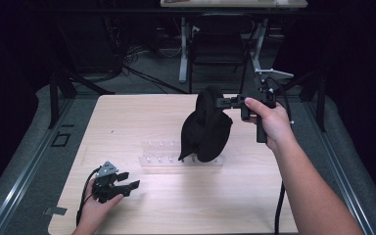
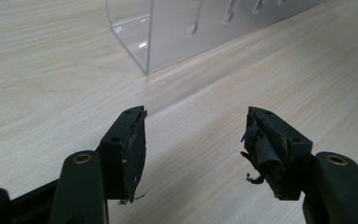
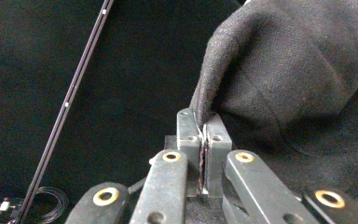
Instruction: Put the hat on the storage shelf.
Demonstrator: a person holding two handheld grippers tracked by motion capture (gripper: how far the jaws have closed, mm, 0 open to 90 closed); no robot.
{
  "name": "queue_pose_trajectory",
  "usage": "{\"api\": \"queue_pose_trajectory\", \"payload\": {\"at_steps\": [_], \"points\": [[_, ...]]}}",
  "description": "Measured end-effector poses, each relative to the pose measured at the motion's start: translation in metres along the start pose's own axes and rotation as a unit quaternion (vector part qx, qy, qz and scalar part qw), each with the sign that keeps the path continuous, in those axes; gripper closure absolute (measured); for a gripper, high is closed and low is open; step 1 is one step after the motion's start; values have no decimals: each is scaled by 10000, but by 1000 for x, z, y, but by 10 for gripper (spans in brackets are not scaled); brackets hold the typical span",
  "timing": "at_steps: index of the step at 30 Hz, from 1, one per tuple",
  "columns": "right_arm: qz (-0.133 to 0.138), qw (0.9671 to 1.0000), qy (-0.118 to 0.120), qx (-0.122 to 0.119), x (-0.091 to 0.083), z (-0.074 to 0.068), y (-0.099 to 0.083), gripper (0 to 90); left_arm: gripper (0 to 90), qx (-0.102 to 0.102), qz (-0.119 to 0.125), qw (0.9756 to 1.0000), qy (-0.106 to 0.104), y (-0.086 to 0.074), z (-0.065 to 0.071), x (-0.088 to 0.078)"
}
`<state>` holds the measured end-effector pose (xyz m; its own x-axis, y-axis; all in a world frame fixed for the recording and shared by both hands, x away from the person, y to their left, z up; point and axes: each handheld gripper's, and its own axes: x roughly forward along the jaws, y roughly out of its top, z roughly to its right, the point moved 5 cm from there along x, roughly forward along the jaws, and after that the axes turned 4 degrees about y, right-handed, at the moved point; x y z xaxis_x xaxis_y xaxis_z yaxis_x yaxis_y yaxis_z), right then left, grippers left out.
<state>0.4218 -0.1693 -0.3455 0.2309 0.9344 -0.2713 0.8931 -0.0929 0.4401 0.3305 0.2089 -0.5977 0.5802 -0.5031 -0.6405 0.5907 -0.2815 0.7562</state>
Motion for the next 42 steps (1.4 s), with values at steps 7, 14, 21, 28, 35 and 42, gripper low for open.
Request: {"api": "queue_pose_trajectory", "payload": {"at_steps": [7, 14, 21, 28, 35, 42], "points": [[-49, 10000, -25, 29, 5, 2, -1, 882, 389, 37, 56, 10000, -9, 2, 2, 0], [-98, 9999, 25, 98, 11, 4, -3, 882, 395, 179, 250, 9995, -103, 13, 13, -3], [-46, 9999, 31, 113, 17, 2, -5, 880, 405, 446, 583, 9965, -408, 40, 40, -10], [20, 9997, 126, 208, 23, 1, -3, 880, 425, 919, 647, 9916, -645, 73, 71, 3], [28, 9995, 189, 233, 29, -1, -3, 879, 429, 1143, 805, 9867, -827, 97, 97, 15], [44, 9994, 242, 248, 31, -1, -4, 879, 529, 1522, 863, 9814, -790, 114, 119, 24]]}}
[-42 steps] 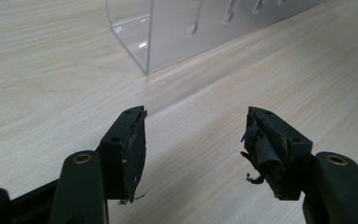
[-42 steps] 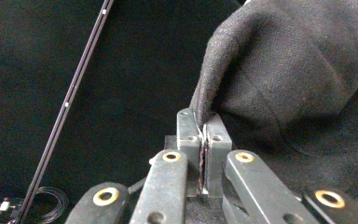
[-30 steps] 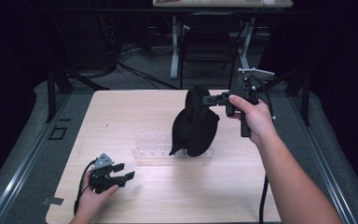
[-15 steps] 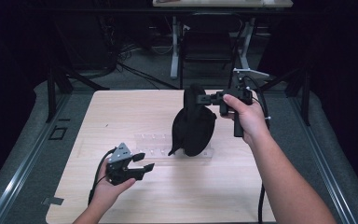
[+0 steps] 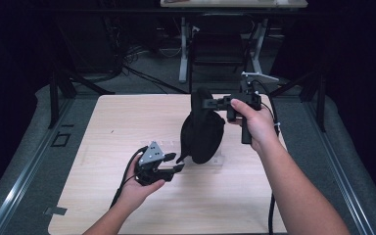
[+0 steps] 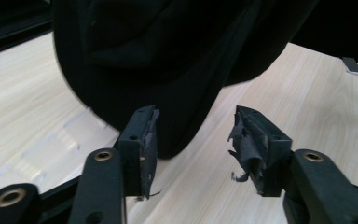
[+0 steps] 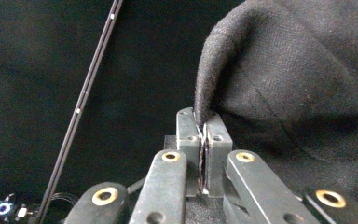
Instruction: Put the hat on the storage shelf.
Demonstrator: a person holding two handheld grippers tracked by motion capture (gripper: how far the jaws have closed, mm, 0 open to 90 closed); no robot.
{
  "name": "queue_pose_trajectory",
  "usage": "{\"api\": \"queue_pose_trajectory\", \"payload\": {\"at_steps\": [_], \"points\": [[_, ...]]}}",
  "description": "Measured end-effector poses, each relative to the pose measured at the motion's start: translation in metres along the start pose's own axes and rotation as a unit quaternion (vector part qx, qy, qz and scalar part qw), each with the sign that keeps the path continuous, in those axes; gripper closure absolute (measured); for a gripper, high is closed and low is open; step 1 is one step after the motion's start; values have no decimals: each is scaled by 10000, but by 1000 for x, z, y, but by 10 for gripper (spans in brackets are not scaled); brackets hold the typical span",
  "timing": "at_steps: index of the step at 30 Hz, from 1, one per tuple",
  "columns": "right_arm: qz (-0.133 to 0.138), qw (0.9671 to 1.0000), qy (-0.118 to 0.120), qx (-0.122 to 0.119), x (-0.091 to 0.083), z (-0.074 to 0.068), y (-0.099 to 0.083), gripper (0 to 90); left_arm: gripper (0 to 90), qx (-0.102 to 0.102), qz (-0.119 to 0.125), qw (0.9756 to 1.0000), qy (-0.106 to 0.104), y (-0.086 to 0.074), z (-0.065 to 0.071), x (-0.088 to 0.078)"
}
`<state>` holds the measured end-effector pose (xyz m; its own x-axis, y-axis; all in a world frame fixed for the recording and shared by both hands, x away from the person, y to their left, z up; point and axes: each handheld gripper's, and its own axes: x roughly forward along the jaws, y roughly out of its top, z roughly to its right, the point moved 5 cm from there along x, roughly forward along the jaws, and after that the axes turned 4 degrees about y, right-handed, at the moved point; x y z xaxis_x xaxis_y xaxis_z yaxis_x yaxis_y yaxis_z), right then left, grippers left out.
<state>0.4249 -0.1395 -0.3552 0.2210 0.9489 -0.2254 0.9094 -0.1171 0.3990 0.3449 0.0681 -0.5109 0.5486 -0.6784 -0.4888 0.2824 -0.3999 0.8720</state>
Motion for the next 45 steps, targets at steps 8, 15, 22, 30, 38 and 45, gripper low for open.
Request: {"api": "queue_pose_trajectory", "payload": {"at_steps": [8, 15, 22, 30, 38, 45], "points": [[31, 10000, 74, 57, 0, 2, -1, 879, 750, 220, -140, 9992, 293, 2, 2, 14], [85, 9999, 66, 83, 0, 1, -1, 874, 804, 418, -89, 9982, 424, 1, 3, 13], [82, 10000, 10, -34, 0, -1, -2, 828, 817, 395, -86, 9980, 481, 0, 2, 12], [234, 9994, -43, -254, -9, -8, -2, 754, 828, 344, -73, 9979, 547, -1, 0, 10], [308, 9990, -93, -306, -21, -5, -3, 749, 846, 380, -98, 9971, 653, -6, -6, 4], [357, 9988, -121, -310, -30, -3, -7, 756, 846, 310, -94, 9975, 622, -16, -9, 3]]}}
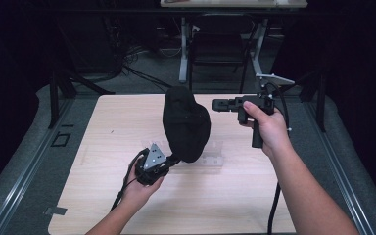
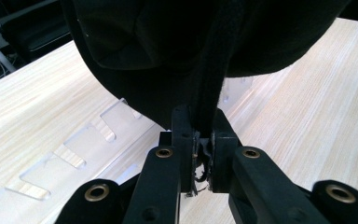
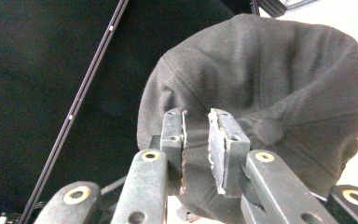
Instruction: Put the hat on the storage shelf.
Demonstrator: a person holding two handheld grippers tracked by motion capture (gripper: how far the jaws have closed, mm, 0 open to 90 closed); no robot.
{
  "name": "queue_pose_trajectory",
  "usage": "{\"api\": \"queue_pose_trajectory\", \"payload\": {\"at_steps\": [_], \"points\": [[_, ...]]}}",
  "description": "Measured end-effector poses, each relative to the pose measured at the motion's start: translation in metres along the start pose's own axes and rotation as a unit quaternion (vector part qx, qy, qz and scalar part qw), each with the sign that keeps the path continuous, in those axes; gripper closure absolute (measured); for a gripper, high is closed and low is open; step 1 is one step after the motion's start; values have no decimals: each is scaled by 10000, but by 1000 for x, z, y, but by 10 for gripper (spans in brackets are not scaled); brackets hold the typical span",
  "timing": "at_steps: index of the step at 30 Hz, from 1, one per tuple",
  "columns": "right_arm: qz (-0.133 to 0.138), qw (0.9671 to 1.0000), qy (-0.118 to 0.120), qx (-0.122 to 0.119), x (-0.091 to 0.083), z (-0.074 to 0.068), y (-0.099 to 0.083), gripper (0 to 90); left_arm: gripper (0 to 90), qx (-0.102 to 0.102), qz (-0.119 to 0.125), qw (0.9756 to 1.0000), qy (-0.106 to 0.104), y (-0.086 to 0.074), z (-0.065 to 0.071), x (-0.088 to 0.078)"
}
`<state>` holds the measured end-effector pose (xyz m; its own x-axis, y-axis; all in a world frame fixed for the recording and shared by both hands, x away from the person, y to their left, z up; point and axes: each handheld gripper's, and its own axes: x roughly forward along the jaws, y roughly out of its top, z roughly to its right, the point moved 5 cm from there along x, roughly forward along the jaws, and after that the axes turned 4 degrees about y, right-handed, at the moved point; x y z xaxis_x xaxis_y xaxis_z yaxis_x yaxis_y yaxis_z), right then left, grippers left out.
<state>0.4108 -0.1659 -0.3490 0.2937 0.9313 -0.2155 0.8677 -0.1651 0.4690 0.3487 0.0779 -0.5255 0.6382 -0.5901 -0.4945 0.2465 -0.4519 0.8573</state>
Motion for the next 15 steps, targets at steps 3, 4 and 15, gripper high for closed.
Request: {"api": "queue_pose_trajectory", "payload": {"at_steps": [3, 4, 15], "points": [[-13, 10000, -19, -17, -2, 1, -2, 753, 845, -99, 36, 9999, -15, -3, -2, 0], [-28, 10000, -49, -42, -3, 1, -3, 753, 845, -156, 71, 9999, -17, -4, -3, 0], [-38, 9996, -202, -179, -11, -1, -11, 744, 841, -733, -74, 9972, -121, -30, -14, 6]]}}
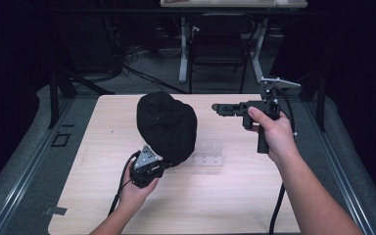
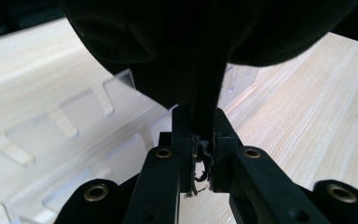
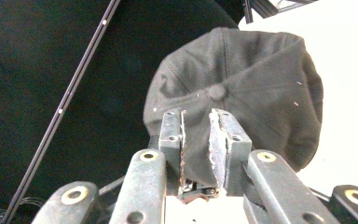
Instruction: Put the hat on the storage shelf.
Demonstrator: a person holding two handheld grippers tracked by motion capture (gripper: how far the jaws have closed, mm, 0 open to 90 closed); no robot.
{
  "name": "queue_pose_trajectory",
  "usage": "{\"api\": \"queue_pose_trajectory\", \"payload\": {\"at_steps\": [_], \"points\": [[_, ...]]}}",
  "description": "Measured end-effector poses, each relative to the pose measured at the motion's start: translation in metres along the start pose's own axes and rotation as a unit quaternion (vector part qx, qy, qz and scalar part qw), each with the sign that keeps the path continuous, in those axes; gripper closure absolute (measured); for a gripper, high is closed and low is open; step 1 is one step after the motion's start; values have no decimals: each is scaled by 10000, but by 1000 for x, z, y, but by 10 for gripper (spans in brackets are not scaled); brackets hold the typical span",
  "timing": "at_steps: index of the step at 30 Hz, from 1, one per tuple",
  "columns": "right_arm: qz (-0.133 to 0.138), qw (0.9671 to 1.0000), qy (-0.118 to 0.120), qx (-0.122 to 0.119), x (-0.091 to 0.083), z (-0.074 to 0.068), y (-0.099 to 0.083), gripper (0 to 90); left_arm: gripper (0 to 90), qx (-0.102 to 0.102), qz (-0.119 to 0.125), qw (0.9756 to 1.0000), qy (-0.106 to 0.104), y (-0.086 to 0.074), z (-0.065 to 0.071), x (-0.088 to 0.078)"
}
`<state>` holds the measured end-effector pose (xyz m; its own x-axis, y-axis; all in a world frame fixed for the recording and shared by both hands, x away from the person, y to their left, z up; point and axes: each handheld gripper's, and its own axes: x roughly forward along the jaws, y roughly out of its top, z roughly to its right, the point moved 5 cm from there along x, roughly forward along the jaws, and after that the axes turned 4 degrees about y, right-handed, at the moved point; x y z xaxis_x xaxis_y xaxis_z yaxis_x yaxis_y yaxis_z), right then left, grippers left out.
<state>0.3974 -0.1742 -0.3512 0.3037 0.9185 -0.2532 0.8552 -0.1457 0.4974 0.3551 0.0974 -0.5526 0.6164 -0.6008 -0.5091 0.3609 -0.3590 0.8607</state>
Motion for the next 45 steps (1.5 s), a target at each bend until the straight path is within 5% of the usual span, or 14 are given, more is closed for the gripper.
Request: {"api": "queue_pose_trajectory", "payload": {"at_steps": [2, 10, 18, 23, 26, 37, 44, 45], "points": [[4, 10000, -16, -9, -1, 1, -2, 739, 840, -251, 78, 9996, -108, -7, -2, 2], [13, 9991, -371, -186, -7, 9, -11, 731, 810, -349, 0, 9994, -46, -15, -3, 0], [22, 9963, -718, -464, -10, 10, -21, 729, 589, -428, -112, 9989, 161, -17, -11, -8], [-19, 9938, -919, -631, -10, 12, -29, 724, 515, -456, 53, 9988, 191, -16, -15, -19], [-99, 9880, -1264, -884, -11, 14, -36, 721, 471, -480, 89, 9987, 170, -17, -17, -25], [-250, 9782, -1663, -1222, -15, 22, -58, 697, 440, -788, -72, 9966, 231, -34, -33, -56], [-249, 9690, -1946, -1505, -16, 29, -72, 682, 394, -695, -6, 9966, 432, -40, -42, -65], [-296, 9656, -2058, -1563, -16, 30, -75, 680, 394, -713, 11, 9964, 466, -42, -43, -65]]}}
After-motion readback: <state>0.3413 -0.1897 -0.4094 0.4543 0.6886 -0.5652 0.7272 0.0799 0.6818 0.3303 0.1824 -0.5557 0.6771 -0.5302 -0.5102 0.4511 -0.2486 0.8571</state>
